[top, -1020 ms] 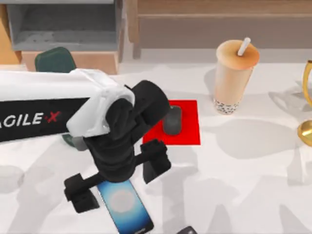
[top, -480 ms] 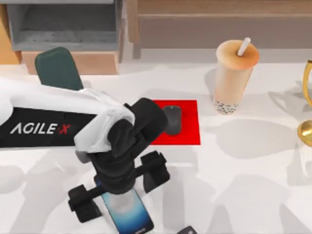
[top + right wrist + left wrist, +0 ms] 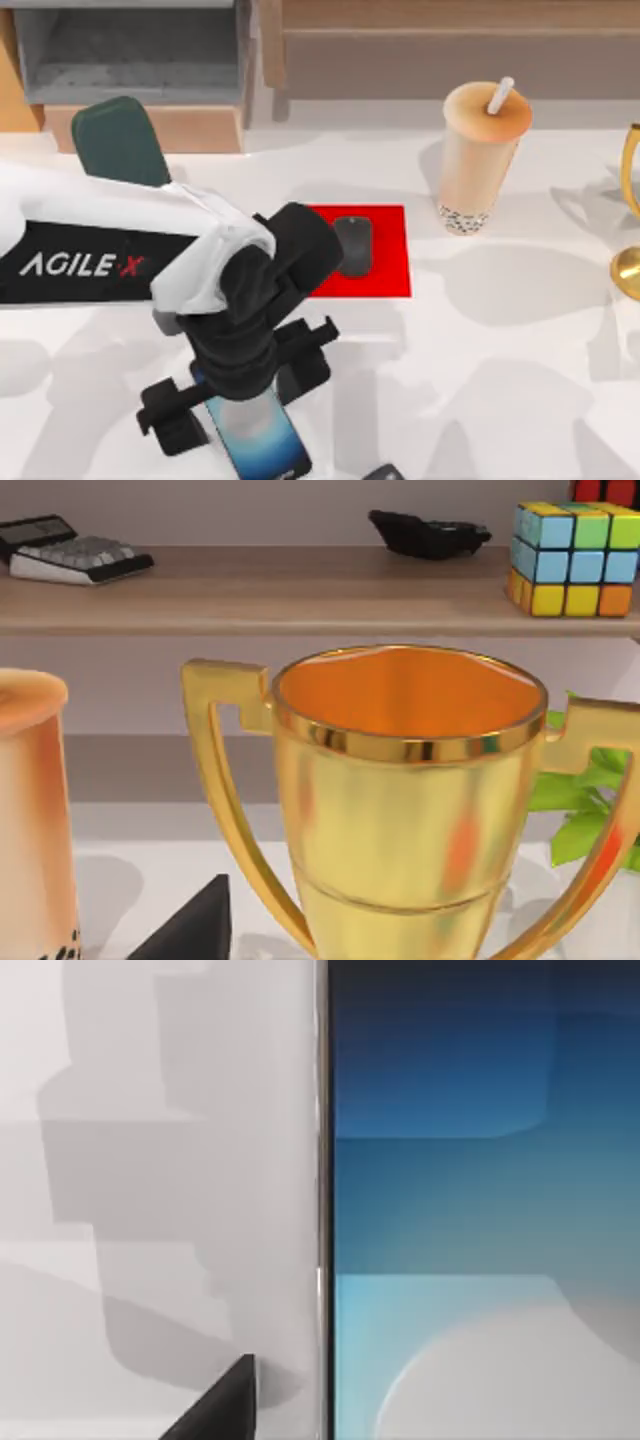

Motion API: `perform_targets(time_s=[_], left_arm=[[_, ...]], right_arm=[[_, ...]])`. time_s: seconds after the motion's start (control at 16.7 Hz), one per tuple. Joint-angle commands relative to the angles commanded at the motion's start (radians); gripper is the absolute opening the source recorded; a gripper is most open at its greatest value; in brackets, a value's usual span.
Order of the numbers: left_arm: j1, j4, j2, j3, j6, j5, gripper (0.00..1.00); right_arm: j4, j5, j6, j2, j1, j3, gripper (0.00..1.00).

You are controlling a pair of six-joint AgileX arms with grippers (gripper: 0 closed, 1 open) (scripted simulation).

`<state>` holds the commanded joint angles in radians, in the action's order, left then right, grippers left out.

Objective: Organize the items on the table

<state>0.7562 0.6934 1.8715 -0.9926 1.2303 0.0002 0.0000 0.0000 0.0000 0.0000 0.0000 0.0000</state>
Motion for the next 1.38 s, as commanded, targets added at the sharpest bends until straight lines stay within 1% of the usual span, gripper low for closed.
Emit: perform_targets(time_s=[0.36, 0.42, 0.84, 0.9, 1.02, 1.26, 1.38], left_arm=[[0.0, 0.0, 0.0, 0.0, 0.0, 0.0, 0.02], [0.0, 0.0, 0.0, 0.0, 0.0, 0.0, 0.0], [0.0, 0.0, 0.0, 0.0, 0.0, 0.0, 0.0], [-0.003, 0.04, -0.034, -0.008, -0.015, -0.003, 0.0], [-0.004, 0.057, -0.044, -0.018, -0.015, -0.003, 0.0], [-0.003, 0.147, -0.088, -0.061, -0.014, -0.003, 0.0], [-0.003, 0.16, -0.095, -0.068, -0.014, -0.003, 0.0]], right_arm=[[0.0, 0.0, 0.0, 0.0, 0.0, 0.0, 1.0], [0.0, 0.0, 0.0, 0.0, 0.0, 0.0, 1.0], [0.0, 0.0, 0.0, 0.0, 0.0, 0.0, 1.0], [0.0, 0.0, 0.0, 0.0, 0.0, 0.0, 1.0], [0.0, 0.0, 0.0, 0.0, 0.0, 0.0, 1.0], [0.0, 0.0, 0.0, 0.0, 0.0, 0.0, 1.0], [0.0, 0.0, 0.0, 0.0, 0.0, 0.0, 1.0]])
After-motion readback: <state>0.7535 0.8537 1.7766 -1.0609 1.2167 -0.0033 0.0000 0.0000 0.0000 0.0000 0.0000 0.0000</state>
